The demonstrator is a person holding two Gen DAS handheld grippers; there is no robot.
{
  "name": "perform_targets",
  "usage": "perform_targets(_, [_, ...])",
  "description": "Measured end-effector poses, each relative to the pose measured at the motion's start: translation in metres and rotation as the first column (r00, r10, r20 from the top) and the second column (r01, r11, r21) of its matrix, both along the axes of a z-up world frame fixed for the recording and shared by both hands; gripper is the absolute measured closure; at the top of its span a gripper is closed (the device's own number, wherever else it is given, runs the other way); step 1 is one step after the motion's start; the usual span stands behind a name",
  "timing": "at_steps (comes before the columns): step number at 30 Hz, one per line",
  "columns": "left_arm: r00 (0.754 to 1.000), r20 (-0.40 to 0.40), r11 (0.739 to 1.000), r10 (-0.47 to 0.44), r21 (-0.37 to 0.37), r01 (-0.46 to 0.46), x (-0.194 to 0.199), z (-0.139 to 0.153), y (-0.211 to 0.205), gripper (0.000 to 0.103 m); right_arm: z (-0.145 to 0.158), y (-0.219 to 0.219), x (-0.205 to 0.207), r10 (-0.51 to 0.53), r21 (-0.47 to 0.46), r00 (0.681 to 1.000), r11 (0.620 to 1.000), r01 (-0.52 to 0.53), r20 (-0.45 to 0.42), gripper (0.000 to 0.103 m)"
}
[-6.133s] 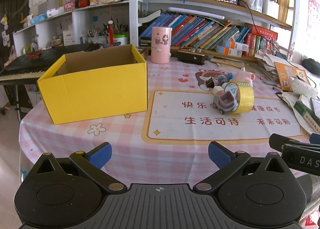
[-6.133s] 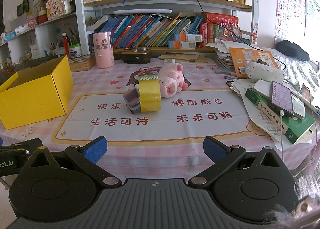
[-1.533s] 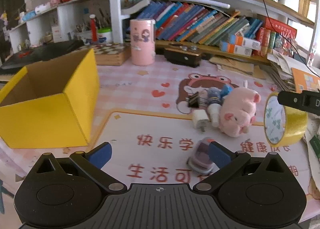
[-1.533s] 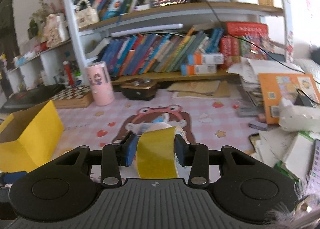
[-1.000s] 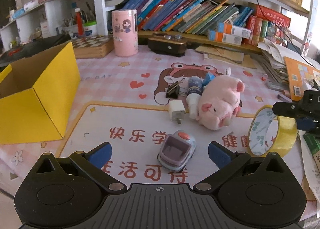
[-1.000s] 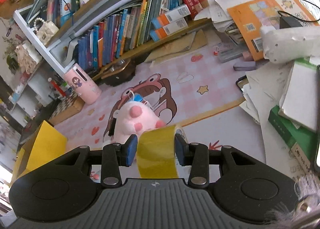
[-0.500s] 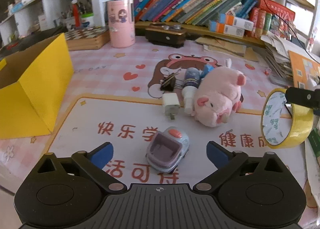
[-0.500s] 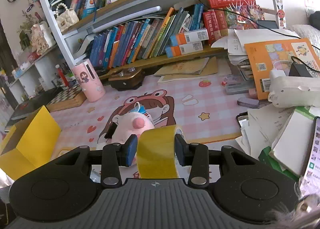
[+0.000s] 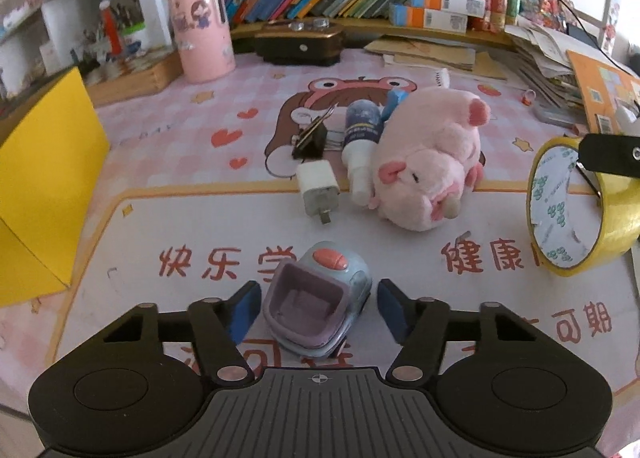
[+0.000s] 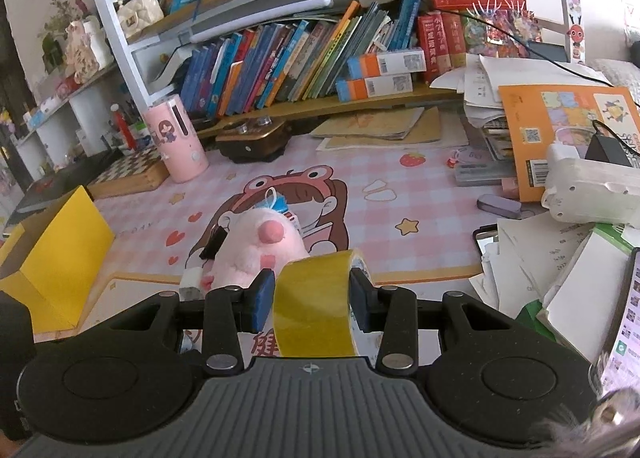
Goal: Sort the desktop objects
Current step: 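Lift the tape roll with the right tool while the left tool approaches the toy car, then close the left tool on the grey toy car and lift it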
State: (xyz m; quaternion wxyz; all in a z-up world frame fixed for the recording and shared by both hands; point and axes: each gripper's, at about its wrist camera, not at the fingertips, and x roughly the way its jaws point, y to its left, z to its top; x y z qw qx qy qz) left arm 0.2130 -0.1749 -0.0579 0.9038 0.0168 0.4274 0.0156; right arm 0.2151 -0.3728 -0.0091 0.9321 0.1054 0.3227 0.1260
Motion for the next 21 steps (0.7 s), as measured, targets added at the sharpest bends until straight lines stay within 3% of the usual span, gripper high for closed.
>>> perform_targets(5, [1.000,0.001,0.999,0.003,-0.033,-0.003,-0.001,0.000,0.005,0.050,-0.001,0.004,0.002,0.016,-0.007,1.000,1.000,-0.016,-0.003,0.066])
perform_targets(7, [1.000,0.009,0.999,0.012,-0.045,-0.011,-0.004,0.002,0.008,0.062,0.000,0.006,0.002,0.027,-0.012,1.000,1.000,-0.027,-0.002,0.066])
perform_targets(21, [0.981,0.156,0.985,0.118,-0.143,-0.096,-0.033,0.046,0.039,0.063,0.003,0.031,0.001,0.130,-0.026,0.991,0.991,-0.129,0.019,0.066])
